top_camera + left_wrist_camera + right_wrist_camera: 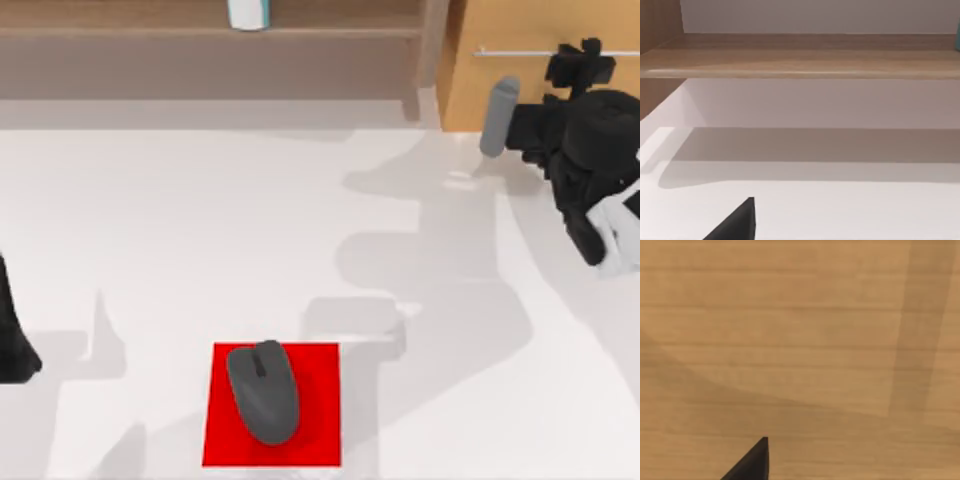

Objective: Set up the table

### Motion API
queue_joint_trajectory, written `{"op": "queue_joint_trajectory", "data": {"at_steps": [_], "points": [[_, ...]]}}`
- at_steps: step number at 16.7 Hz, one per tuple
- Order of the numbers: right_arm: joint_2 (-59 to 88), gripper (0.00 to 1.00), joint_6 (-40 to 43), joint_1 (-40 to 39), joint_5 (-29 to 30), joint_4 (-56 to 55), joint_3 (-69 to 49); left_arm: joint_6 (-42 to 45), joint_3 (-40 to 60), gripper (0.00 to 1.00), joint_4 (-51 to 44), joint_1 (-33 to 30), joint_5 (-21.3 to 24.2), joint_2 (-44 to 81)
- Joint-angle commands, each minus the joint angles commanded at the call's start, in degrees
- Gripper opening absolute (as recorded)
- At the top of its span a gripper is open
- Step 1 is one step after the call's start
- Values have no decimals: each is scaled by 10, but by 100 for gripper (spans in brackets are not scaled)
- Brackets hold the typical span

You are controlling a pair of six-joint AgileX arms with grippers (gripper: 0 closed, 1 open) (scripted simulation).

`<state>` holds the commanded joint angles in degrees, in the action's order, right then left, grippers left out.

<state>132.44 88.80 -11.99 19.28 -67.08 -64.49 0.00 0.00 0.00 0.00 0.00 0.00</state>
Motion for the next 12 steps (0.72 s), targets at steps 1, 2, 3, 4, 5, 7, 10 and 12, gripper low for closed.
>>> {"op": "queue_joint_trajectory", "data": {"at_steps": [1, 2, 3, 4, 5, 7, 10, 12], "points": [[0, 100, 0, 0, 0, 0, 0, 0, 0, 100, 0, 0, 0, 0], [0, 100, 0, 0, 0, 0, 0, 0, 0, 100, 0, 0, 0, 0], [5, 100, -5, -6, 0, 4, 21, 0, 0, 100, 0, 0, 0, 0], [4, 100, -5, -6, 1, 4, 21, 0, 0, 100, 0, 0, 0, 0], [0, 100, -5, -5, 2, 2, 23, 0, 0, 100, 0, 0, 0, 0], [-10, 100, -6, -5, 6, -4, 35, 0, 0, 100, 0, 0, 0, 0], [-25, 100, -8, -10, 11, -19, 64, 0, 0, 100, 0, 0, 0, 0], [-34, 100, -9, -14, 12, -32, 84, 0, 0, 100, 0, 0, 0, 0]]}}
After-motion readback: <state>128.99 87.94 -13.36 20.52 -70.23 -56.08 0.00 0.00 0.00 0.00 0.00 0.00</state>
